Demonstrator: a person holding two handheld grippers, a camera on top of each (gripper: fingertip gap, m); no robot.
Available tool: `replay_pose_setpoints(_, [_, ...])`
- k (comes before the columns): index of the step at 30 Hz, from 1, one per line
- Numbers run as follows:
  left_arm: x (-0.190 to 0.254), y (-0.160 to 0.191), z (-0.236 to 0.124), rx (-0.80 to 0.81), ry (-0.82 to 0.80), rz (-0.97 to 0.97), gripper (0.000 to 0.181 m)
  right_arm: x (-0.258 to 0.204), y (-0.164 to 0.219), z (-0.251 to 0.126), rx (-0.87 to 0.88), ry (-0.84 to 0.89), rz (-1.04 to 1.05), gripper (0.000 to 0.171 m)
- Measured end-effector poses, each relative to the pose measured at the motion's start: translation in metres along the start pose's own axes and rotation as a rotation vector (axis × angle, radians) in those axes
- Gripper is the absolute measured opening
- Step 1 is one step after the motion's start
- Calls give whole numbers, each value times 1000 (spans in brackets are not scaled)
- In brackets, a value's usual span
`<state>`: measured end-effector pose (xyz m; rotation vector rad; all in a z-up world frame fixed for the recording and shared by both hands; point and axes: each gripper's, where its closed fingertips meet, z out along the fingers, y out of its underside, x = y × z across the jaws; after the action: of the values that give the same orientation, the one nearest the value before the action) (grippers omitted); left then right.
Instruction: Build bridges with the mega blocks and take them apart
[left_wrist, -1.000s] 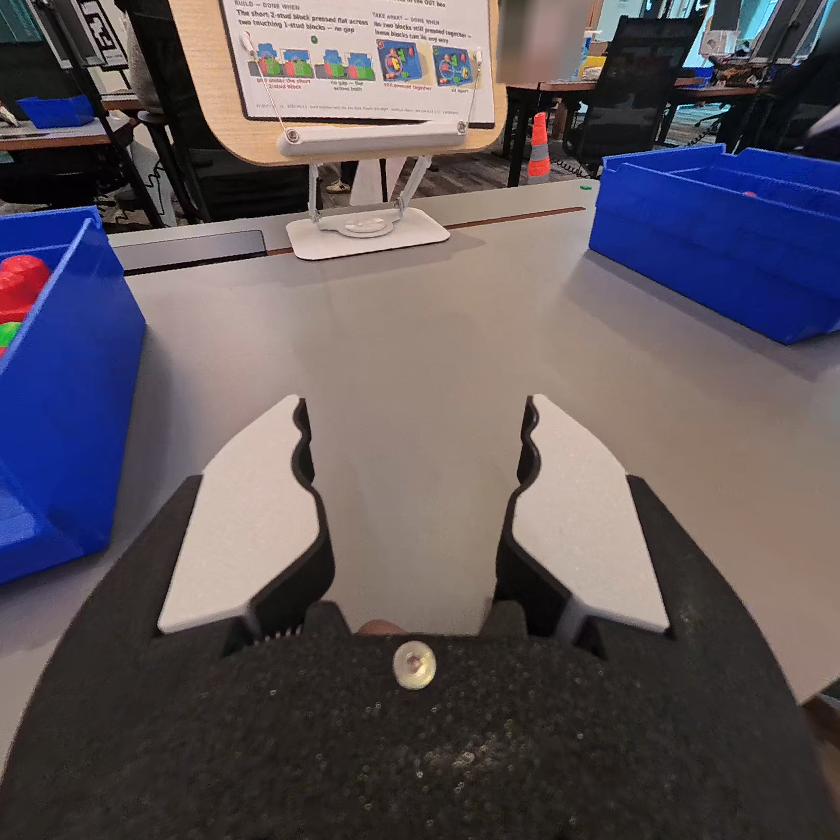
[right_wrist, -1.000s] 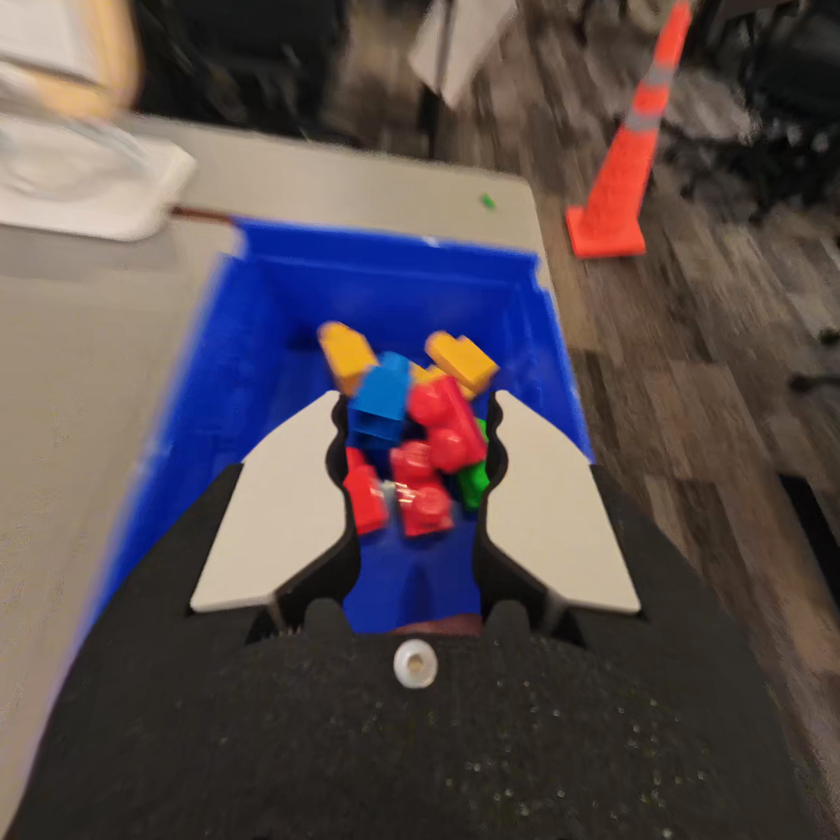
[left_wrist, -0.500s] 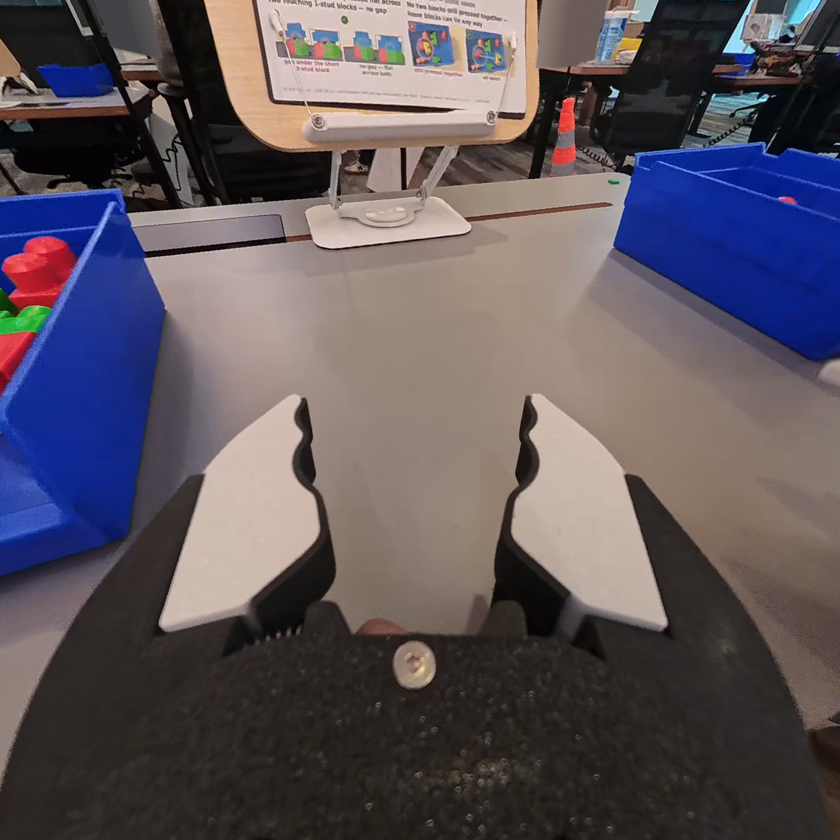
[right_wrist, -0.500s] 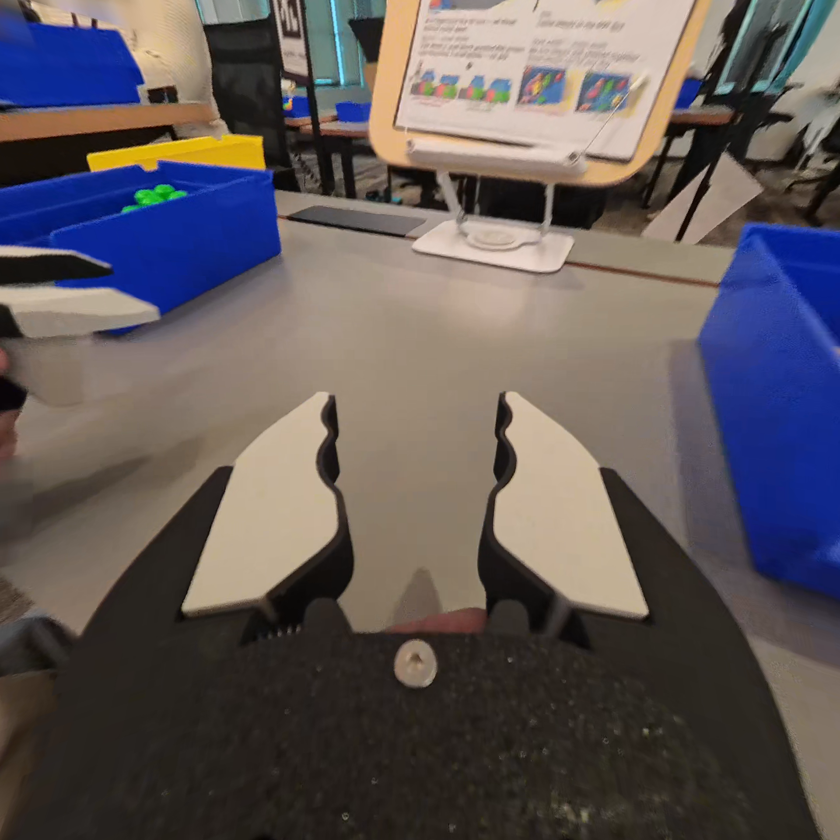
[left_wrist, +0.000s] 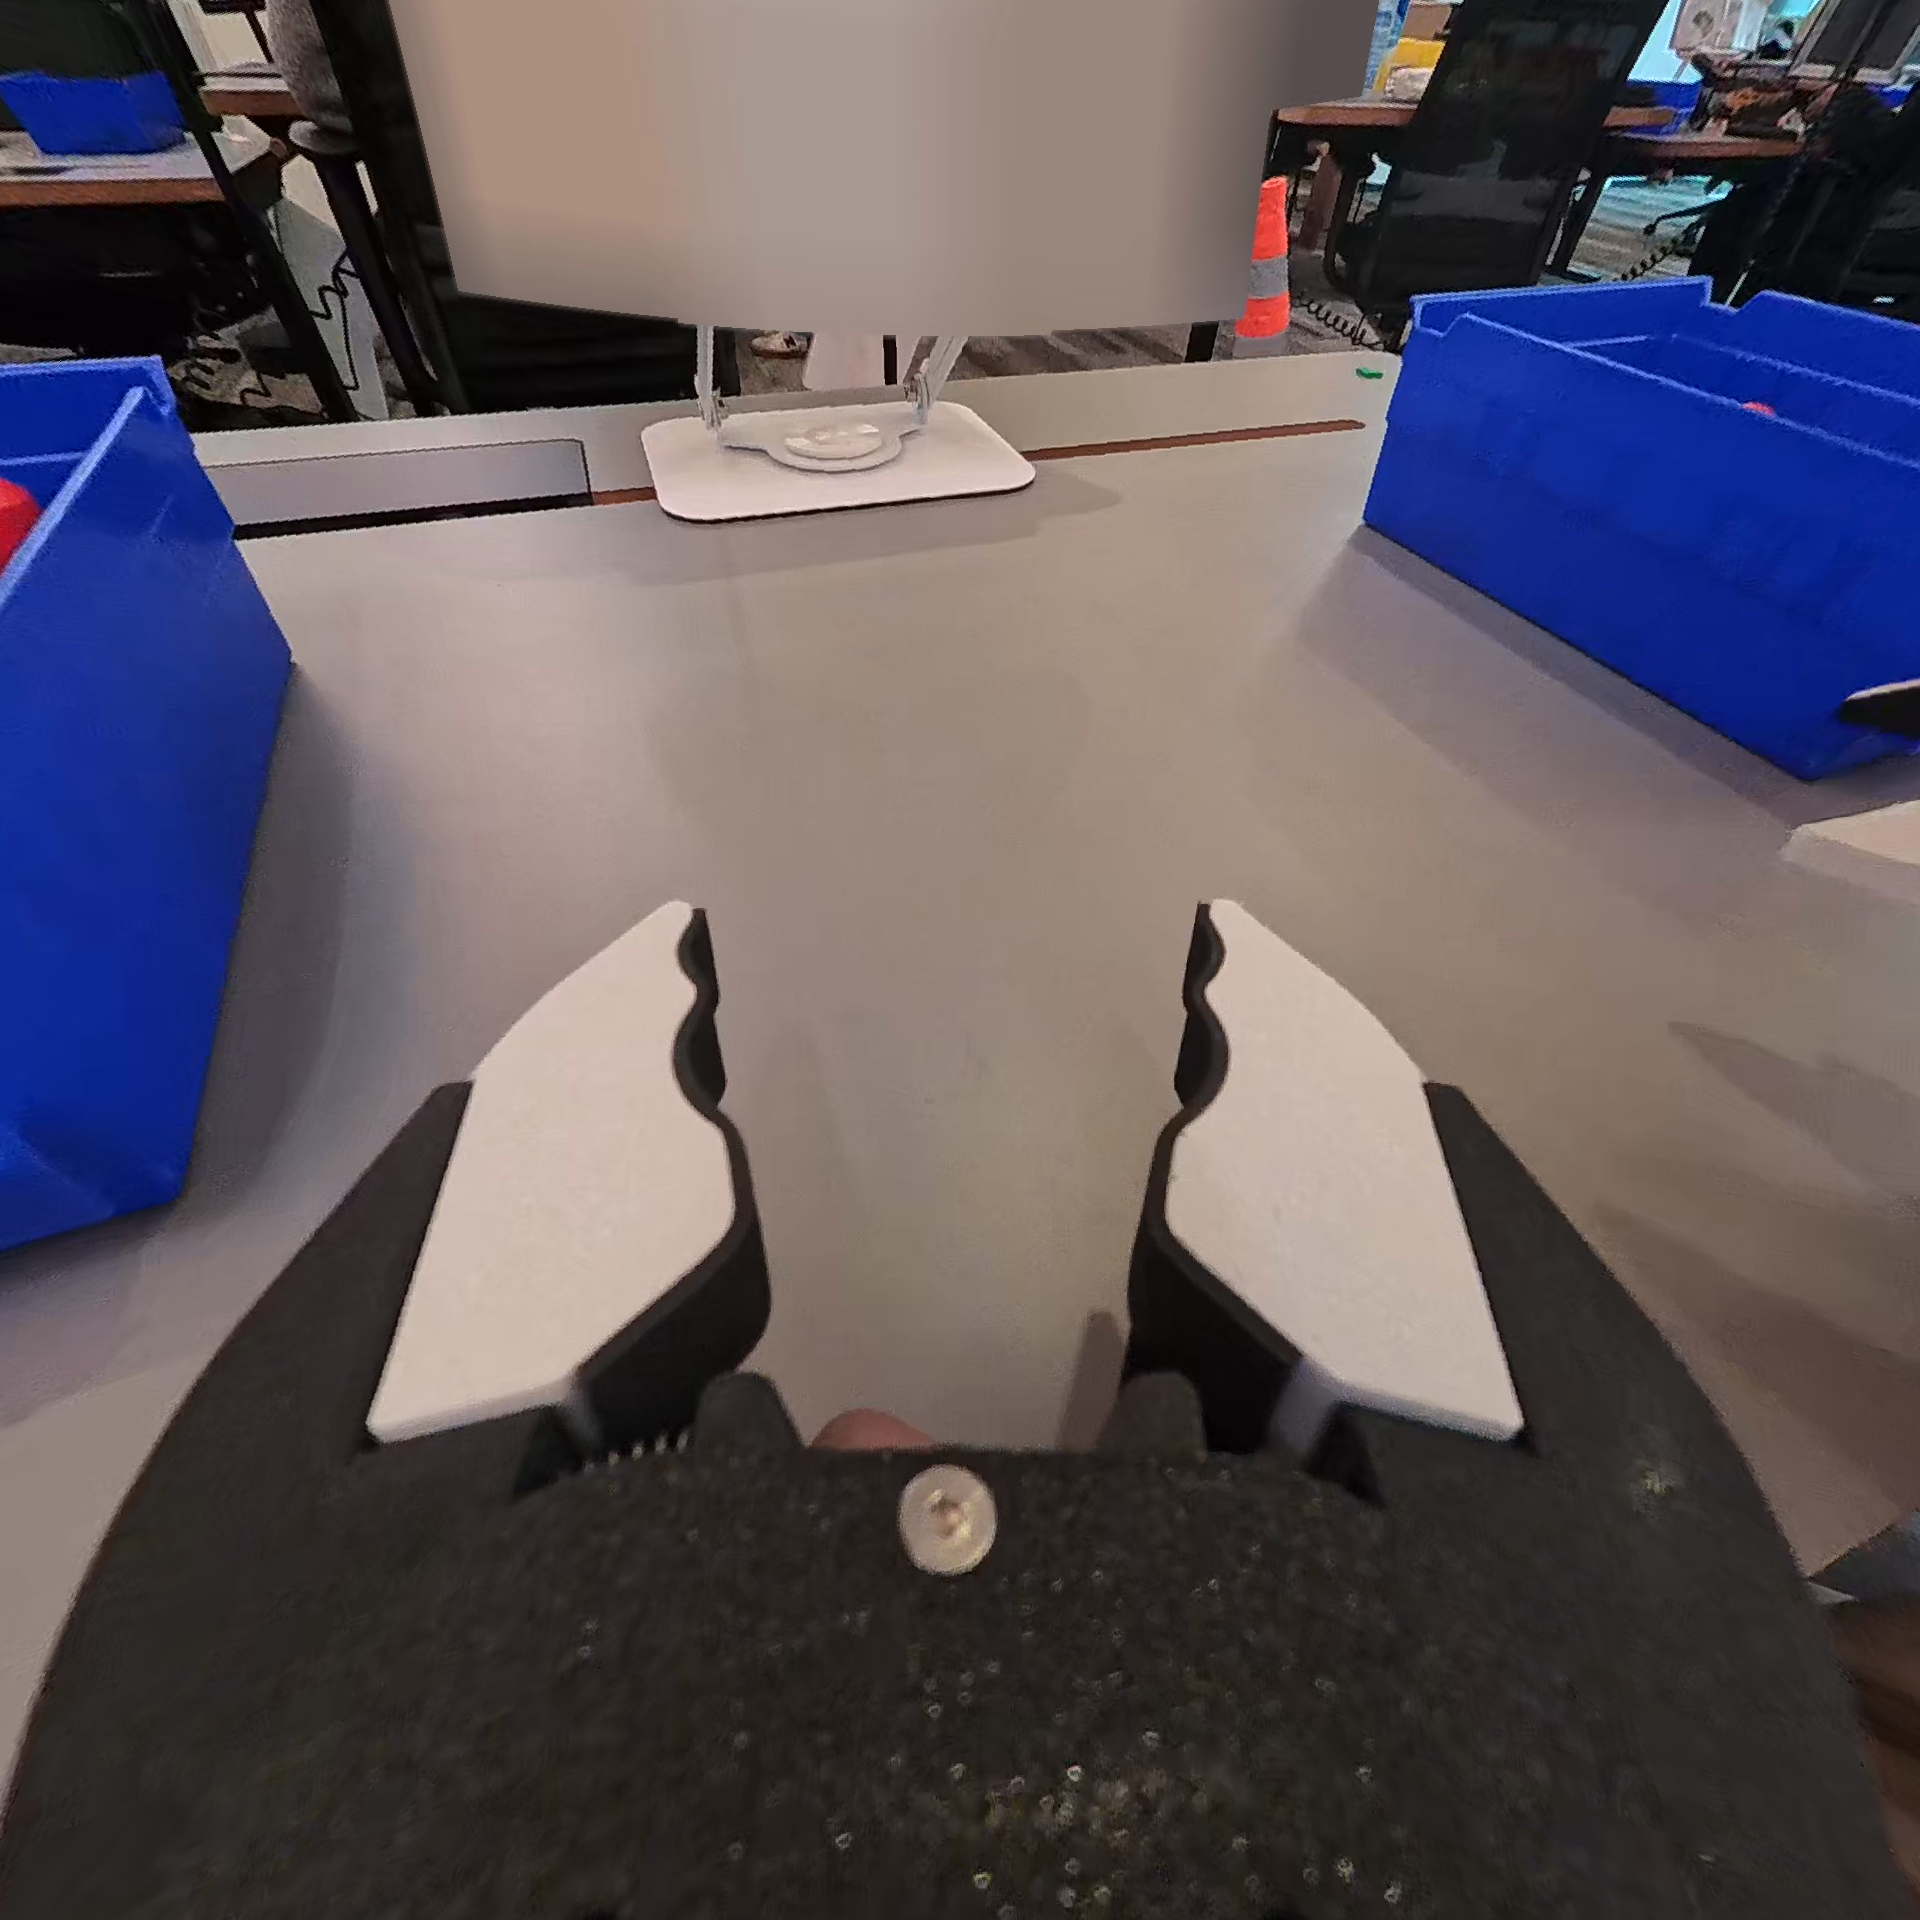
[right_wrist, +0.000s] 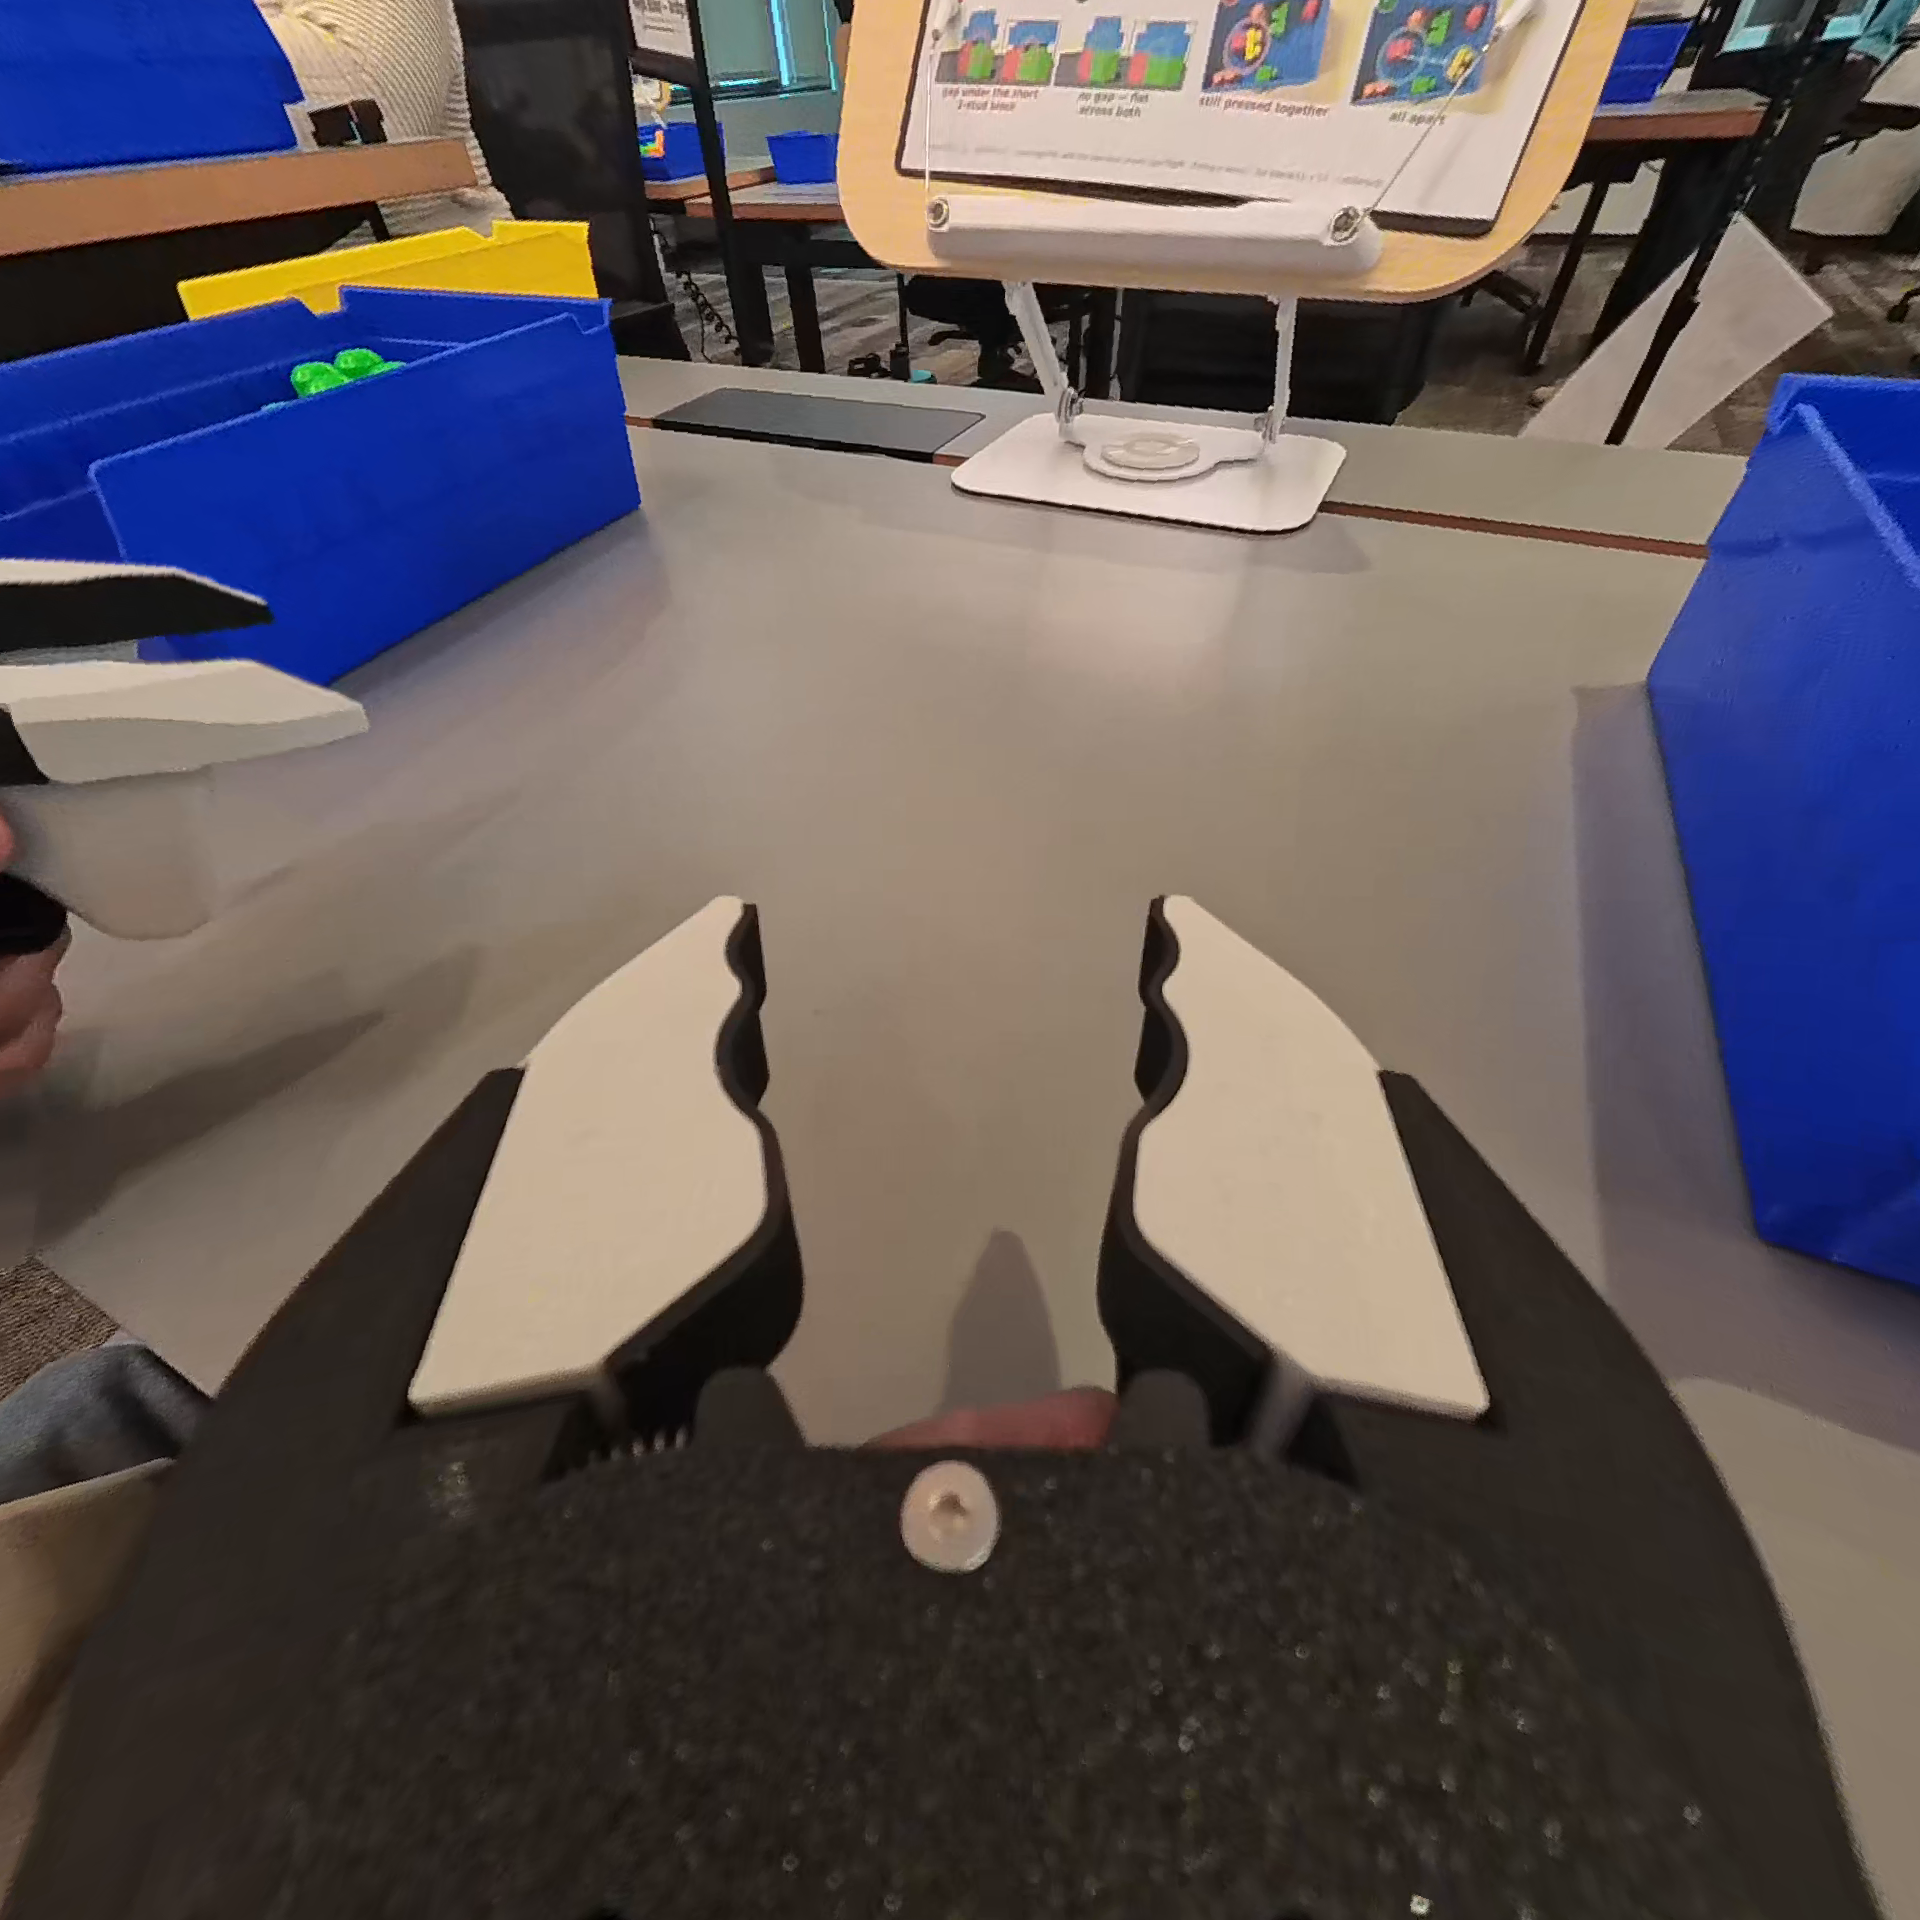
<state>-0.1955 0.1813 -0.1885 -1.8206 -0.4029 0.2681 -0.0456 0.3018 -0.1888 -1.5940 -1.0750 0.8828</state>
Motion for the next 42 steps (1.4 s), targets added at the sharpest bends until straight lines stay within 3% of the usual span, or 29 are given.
replay_pose_setpoints(14, [-15, -3, -4, -1, -43, 23, 84, -3, 2, 2, -18, -13, -8, 66])
replay_pose_setpoints(24, [-157, -58, -32, -87, -268, 100, 80, 0, 2, 5, -19, -27, 19, 64])
replay_pose_setpoints(29, [-225, -71, -21, -181, -321, 121, 79, 5, 3, 7, -24, -26, 29, 64])
replay_pose_setpoints(34, [-262, -44, 15, -345, -325, 107, 79, 10, 4, 7, -29, -25, 35, 62])
replay_pose_setpoints(42, [-265, 2, 53, -527, -289, 87, 66, 21, 3, 5, -31, 0, 39, 61])
